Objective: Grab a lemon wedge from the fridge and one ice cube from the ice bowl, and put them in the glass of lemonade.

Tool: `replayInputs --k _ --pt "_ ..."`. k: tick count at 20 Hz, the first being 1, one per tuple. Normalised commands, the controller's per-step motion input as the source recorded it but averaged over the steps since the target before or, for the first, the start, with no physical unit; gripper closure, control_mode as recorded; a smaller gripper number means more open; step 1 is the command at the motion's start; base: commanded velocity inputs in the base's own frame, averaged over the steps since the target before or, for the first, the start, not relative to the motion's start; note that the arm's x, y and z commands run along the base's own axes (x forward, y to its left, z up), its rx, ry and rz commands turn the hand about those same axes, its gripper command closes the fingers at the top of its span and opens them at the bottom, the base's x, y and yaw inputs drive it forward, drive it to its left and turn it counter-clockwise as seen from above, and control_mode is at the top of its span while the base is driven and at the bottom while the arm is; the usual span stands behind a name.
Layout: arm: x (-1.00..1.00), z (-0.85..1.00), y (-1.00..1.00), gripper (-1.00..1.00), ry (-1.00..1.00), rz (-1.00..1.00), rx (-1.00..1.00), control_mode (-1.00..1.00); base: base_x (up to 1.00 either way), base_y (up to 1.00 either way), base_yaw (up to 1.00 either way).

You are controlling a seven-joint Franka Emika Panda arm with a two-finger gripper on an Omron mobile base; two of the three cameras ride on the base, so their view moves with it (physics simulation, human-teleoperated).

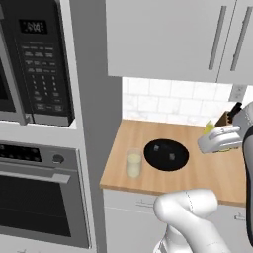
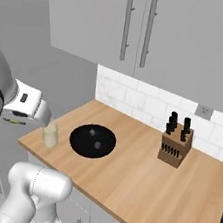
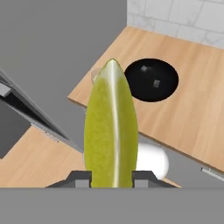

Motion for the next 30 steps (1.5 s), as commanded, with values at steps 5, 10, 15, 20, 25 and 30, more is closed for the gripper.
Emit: replayInputs --k 5,10,15,20,25,30 --pt "0.0 0.0 0.0 1.0 0.0 0.0 0.0 1.0 0.0 0.0 0.0" --pt "0.0 0.0 0.0 1.0 0.0 0.0 0.0 1.0 0.0 0.0 0.0" --pt "0.63 0.0 0.67 1.0 0.26 0.0 -0.15 -1.0 0.02 0.03 0.0" --pt "1.0 -0.21 0.69 1.0 0.35 0.01 -0.15 -1.0 0.0 0.0 0.0" --pt "1.0 -1.0 0.03 1.0 0.0 0.01 -0.01 -1.0 0.0 0.0 0.0" --pt "0.75 -0.93 -0.02 1.0 -0.23 0.0 0.15 -1.0 0.0 0.0 0.0"
